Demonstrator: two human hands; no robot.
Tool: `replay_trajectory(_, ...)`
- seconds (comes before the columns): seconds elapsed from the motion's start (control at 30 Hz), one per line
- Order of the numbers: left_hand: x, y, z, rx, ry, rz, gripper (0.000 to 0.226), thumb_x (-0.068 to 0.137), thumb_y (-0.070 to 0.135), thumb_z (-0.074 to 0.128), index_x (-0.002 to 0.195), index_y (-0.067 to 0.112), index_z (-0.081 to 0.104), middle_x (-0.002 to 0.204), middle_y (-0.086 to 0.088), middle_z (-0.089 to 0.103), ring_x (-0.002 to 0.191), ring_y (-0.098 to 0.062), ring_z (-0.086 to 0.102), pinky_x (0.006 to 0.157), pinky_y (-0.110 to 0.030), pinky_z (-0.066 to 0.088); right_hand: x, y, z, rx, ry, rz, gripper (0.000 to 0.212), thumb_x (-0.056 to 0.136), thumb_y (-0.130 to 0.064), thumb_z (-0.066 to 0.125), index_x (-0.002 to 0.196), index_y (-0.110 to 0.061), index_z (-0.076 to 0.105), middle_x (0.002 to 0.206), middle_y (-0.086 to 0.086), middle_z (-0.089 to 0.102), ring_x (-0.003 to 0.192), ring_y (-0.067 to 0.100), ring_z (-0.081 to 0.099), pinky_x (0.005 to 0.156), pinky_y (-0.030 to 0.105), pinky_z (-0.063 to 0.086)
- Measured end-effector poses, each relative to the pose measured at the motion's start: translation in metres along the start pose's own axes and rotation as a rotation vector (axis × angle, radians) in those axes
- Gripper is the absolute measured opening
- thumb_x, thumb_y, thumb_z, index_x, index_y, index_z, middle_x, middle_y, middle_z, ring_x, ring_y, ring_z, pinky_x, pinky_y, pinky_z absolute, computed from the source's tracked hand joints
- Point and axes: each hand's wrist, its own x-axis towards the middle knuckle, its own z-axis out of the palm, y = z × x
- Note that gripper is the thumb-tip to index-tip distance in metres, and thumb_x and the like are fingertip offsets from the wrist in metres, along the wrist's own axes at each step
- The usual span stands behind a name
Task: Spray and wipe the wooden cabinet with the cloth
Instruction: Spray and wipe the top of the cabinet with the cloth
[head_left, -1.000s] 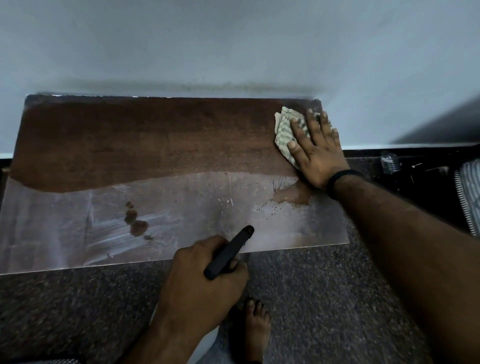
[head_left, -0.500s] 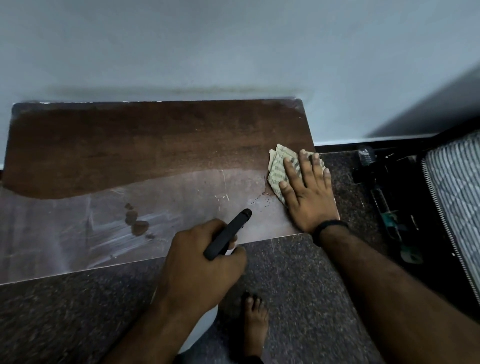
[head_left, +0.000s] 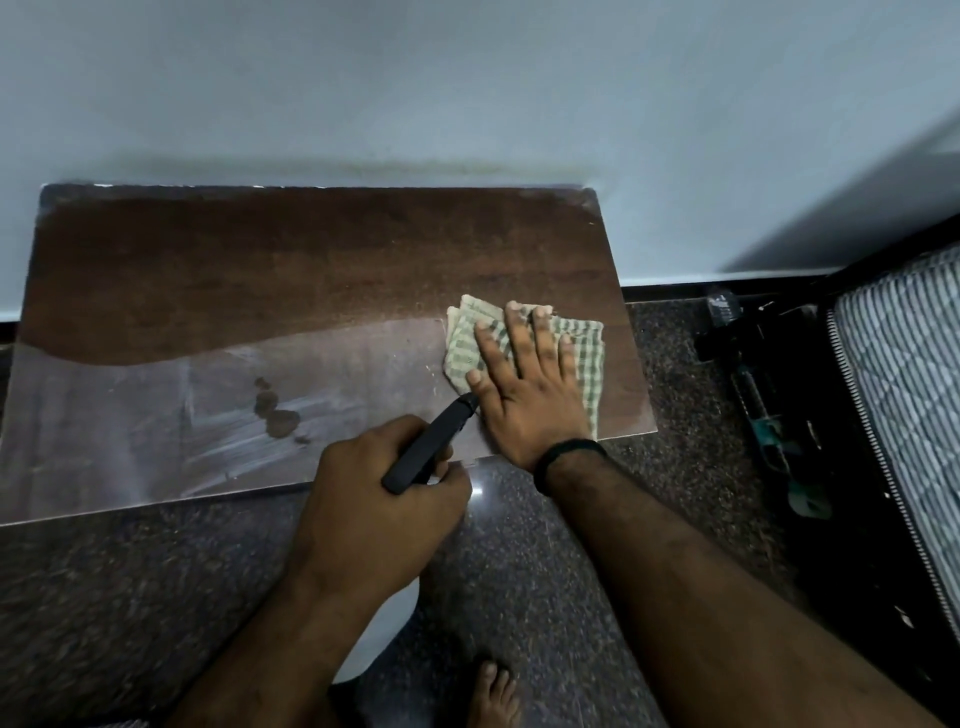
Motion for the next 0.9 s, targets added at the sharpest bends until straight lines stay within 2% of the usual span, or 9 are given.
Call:
replay_trajectory(0.1,-0.008,0.002,0.007,0.003,0.002,-0.012,0.011,0.081,0.016,0.079,0.075,0.012,0.07,0.064,-0.012,0.068,0.06,-0.037,0.065,0.061,-0.051,0.057,-0.001,0.004,0.001,-0.026,-0.018,-0.098,0.062,0.1,-0.061,0.004,0.159,-0.042,0.001,0.168,-0.006,-0.014,0.153,0.02,-0.022,0.124,0.048,-0.011)
replay_trajectory(0.2,-0.017,0.008,0.02,-0.019,0.006,-0.009,0.013,0.083,0.018,0.078,0.074,0.013,0.069,0.06,-0.012,0.066,0.057,-0.038,0.063,0.059,-0.051,0.056,-0.003,0.017,-0.001,-0.045,-0.028,-0.186,0.06,0.101,-0.061,0.007,0.159,-0.043,0.002,0.169,-0.006,-0.011,0.153,0.019,-0.021,0.125,0.05,-0.007)
replay_trajectory(0.33,-0.022,0.02,0.038,0.0,0.02,0.003,0.012,0.082,0.018,0.077,0.074,0.013,0.07,0.062,-0.011,0.067,0.06,-0.035,0.064,0.061,-0.048,0.056,-0.008,0.035,-0.002,-0.028,-0.006,-0.172,0.059,0.102,-0.061,0.011,0.158,-0.044,0.003,0.169,-0.007,-0.011,0.153,0.018,-0.021,0.125,0.05,-0.006)
replay_trajectory(0.47,-0.023,0.032,0.053,0.009,0.005,-0.001,0.009,0.08,0.015,0.077,0.075,0.011,0.07,0.066,-0.011,0.068,0.064,-0.035,0.063,0.064,-0.048,0.056,-0.014,0.06,-0.007,0.004,0.01,-0.038,0.058,0.104,-0.058,0.018,0.159,-0.043,0.005,0.168,-0.007,-0.014,0.153,0.018,-0.023,0.124,0.049,-0.01)
replay_trajectory(0.63,-0.023,0.04,0.063,-0.035,-0.007,-0.008,0.008,0.081,0.013,0.077,0.078,0.01,0.07,0.07,-0.016,0.068,0.067,-0.041,0.063,0.065,-0.053,0.057,-0.025,0.084,-0.007,0.008,0.061,0.171,0.062,0.102,-0.058,0.011,0.16,-0.04,0.002,0.169,-0.001,-0.015,0.153,0.023,-0.021,0.123,0.048,-0.013)
replay_trajectory(0.8,-0.022,0.031,0.056,-0.037,-0.002,0.006,0.012,0.077,0.019,0.077,0.077,0.01,0.068,0.069,-0.018,0.068,0.064,-0.042,0.064,0.061,-0.053,0.057,-0.026,0.056,0.003,0.05,0.136,0.439,0.065,0.101,-0.056,0.01,0.161,-0.033,0.004,0.169,0.004,-0.014,0.153,0.027,-0.02,0.124,0.052,-0.008)
replay_trajectory(0.9,-0.021,0.022,0.04,-0.052,-0.005,0.0,0.01,0.078,0.017,0.077,0.078,0.01,0.069,0.07,-0.019,0.068,0.062,-0.043,0.065,0.059,-0.053,0.058,-0.019,0.031,0.003,0.105,0.121,0.522,0.063,0.104,-0.056,0.015,0.161,-0.033,0.003,0.168,0.004,-0.017,0.152,0.027,-0.023,0.122,0.053,-0.012)
